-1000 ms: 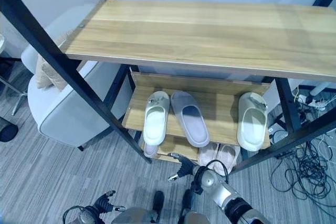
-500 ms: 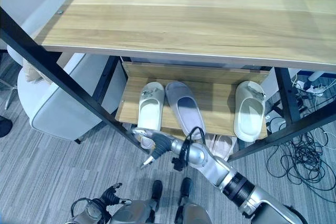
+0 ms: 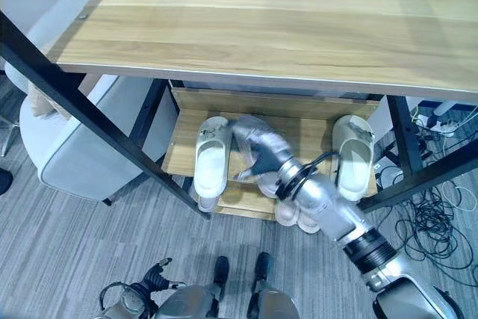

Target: Arrange the slippers neatly on the shoe rack.

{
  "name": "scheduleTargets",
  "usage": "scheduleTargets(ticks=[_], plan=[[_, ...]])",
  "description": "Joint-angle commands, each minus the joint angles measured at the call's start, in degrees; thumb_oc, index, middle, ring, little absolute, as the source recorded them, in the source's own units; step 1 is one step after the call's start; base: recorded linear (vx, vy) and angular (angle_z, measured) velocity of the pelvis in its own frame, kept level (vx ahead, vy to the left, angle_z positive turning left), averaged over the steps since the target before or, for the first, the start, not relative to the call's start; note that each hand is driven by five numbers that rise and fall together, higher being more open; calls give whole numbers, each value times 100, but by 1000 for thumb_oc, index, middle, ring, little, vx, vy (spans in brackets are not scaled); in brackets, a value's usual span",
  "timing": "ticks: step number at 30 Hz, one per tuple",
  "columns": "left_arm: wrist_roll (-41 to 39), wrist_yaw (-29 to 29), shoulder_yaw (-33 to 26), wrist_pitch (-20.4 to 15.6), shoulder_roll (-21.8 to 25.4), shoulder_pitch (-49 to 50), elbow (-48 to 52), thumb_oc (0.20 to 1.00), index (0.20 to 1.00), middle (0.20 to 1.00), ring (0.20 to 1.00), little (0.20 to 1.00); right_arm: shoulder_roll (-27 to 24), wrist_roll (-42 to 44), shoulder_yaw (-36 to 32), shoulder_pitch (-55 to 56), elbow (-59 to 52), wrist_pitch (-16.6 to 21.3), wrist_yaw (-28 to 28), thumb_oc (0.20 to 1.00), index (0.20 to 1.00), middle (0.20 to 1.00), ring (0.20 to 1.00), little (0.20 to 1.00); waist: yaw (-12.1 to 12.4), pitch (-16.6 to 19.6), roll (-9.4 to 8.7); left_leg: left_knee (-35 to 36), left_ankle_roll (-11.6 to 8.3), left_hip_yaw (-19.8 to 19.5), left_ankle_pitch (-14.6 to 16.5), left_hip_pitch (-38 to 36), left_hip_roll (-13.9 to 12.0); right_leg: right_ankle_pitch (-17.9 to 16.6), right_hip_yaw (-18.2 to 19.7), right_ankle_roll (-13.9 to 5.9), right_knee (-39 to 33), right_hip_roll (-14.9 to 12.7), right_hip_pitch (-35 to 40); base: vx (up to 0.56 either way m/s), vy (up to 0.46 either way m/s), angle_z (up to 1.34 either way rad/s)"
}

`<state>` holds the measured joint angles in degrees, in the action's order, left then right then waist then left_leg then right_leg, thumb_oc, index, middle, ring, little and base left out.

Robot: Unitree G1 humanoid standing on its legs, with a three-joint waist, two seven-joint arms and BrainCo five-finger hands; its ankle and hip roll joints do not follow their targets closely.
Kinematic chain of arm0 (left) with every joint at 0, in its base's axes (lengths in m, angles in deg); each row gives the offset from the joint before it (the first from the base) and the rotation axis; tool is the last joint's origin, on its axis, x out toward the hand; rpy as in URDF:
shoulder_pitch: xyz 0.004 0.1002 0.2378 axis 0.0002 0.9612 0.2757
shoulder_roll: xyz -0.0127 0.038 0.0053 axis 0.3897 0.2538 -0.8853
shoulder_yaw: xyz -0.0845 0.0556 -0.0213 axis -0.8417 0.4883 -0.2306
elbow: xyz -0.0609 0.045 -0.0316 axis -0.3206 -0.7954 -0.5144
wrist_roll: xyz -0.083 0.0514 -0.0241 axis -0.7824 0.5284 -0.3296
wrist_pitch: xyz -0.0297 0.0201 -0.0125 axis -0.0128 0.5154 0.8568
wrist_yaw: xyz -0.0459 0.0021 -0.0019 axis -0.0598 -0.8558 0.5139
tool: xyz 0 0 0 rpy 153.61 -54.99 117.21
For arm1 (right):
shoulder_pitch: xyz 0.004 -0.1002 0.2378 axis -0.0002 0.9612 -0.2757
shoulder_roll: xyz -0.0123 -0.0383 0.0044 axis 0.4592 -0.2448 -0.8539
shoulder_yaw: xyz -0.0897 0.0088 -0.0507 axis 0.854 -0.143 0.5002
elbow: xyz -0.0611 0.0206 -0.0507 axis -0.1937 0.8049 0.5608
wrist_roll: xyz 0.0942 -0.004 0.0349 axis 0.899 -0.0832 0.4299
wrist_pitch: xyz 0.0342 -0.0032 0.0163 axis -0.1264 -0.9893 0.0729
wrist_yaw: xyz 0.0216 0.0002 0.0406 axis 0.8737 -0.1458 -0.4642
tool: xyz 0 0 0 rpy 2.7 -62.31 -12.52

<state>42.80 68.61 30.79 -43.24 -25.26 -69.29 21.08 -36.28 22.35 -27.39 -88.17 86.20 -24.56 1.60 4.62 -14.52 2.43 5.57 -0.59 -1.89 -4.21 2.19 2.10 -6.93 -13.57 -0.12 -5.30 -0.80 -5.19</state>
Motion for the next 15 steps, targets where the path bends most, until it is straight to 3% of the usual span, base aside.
scheduleTargets(ticks=[1, 9, 12, 15], plan=[[124, -19, 313, -110, -47, 34, -16, 1000, 1000, 1000, 1000, 1000, -123, -289, 30, -533, -39, 108, 447, 1000, 1000, 1000, 1000, 1000, 224, -4, -69, -129, -218, -68, 230, 299, -523, 868, 13, -657, 463, -477, 266, 0, 0, 0], [44, 88, 208, -85, -28, 36, -107, 1000, 1000, 1000, 1000, 1000, -302, 13, -504, -266, 630, -65, 562, 1000, 1000, 1000, 1000, 1000, 297, -73, -97, -231, -193, -166, 257, 471, -465, 873, -49, -660, 504, -507, 195, -2, 14, 8], [476, 98, 445, -154, 73, 12, 65, 1000, 1000, 1000, 1000, 1000, -446, 166, -690, -74, 752, -86, 451, 1000, 1000, 1000, 1000, 1000, 289, -111, -110, -243, -186, -209, 269, 511, -452, 892, -81, -666, 526, -516, 172, -1, 7, 8], [420, 144, 432, -150, 82, -6, 60, 1000, 1000, 1000, 1000, 1000, -425, 324, -852, 95, 929, -90, 510, 1000, 1000, 1000, 1000, 1000, 290, -125, -108, -241, -179, -236, 266, 532, -437, 897, -106, -668, 536, -521, 167, 5, 7, 8]])
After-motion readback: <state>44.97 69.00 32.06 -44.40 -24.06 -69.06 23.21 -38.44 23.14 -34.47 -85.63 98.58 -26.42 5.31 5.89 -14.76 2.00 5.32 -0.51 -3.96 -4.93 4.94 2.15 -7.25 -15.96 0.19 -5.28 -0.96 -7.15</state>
